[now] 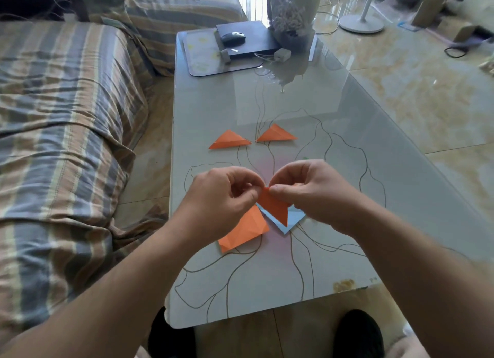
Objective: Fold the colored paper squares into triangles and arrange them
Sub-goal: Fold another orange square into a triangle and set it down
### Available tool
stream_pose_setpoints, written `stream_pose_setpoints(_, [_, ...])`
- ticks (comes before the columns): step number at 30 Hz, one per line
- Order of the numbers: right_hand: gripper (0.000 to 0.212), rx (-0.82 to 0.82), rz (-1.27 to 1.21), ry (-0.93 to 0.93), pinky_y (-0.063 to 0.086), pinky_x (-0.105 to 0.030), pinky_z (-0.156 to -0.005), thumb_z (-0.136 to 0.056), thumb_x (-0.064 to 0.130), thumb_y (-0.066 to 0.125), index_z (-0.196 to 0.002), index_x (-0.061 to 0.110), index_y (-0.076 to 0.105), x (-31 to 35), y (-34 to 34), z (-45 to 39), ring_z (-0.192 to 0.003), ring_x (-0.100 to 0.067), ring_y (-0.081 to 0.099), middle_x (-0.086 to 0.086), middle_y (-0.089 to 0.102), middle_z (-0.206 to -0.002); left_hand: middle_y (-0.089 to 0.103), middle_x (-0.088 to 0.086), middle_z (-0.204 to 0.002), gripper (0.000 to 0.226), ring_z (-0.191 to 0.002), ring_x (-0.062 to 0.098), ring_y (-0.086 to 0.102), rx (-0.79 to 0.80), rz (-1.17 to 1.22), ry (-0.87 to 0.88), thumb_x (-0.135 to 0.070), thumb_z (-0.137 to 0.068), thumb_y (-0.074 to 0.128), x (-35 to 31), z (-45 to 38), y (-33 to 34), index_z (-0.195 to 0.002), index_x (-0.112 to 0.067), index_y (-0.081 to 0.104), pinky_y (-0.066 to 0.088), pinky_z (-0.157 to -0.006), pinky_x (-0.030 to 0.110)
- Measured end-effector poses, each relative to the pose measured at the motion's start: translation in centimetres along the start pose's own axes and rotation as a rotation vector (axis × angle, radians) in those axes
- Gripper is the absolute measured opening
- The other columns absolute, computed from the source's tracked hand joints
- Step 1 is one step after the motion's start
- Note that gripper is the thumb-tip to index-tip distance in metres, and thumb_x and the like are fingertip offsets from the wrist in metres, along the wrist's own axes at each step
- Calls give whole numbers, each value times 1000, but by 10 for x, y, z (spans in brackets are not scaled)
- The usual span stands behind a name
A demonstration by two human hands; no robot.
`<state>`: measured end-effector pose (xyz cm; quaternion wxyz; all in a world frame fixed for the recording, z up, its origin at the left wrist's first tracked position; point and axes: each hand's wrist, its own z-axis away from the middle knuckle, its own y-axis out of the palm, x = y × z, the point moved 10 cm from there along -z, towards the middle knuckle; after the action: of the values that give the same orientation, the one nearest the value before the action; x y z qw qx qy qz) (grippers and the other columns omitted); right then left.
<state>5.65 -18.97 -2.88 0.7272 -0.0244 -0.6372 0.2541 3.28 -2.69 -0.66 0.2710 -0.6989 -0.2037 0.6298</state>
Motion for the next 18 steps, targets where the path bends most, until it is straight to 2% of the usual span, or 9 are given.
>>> stream_pose_setpoints(4, [9,8,79,-15,48,-23,-62,-87,24,82,-79,20,78,-1,4,0,-60,-1,58,12,69,-66,74,-17,-79,5,-78,1,68,78,-74,13,-31,-92,75,-1,1,7,-95,-32,79,57,-75,24])
stream_pose_setpoints(7, [7,25,26,-21,51,-24,-63,-86,20,81,-80,18,79,1,8,1,-62,-2,61,11,70,-65,73,-19,-80,5,-79,-1,68,118,-115,17,-34,-92,74,0,1,11,-96,-33,78,59,-78,28])
stream_pose_setpoints(10, [5,43,36,-51,55,-29,-68,-84,19,82,-81,19,79,5,11,1,-67,-6,65,8,73,-70,73,-19,-80,4,-78,-1,68,103,-133,38,-35,-92,74,-2,1,10,-94,-35,77,59,-77,30])
stream_pose_setpoints(13, [9,9,117,-98,52,-27,-65,-84,22,81,-77,22,76,9,8,0,-64,-5,61,14,70,-67,73,-18,-79,6,-79,-1,68,77,-156,70,-36,-92,73,-7,0,6,-92,-35,79,56,-73,23])
stream_pose_setpoints(18, [12,22,212,-155,53,-25,-63,-86,30,80,-77,25,75,12,10,0,-60,-2,63,21,69,-70,70,-19,-76,9,-81,1,65,56,-211,113,-33,-89,71,-11,-1,3,-82,-38,75,51,-70,21])
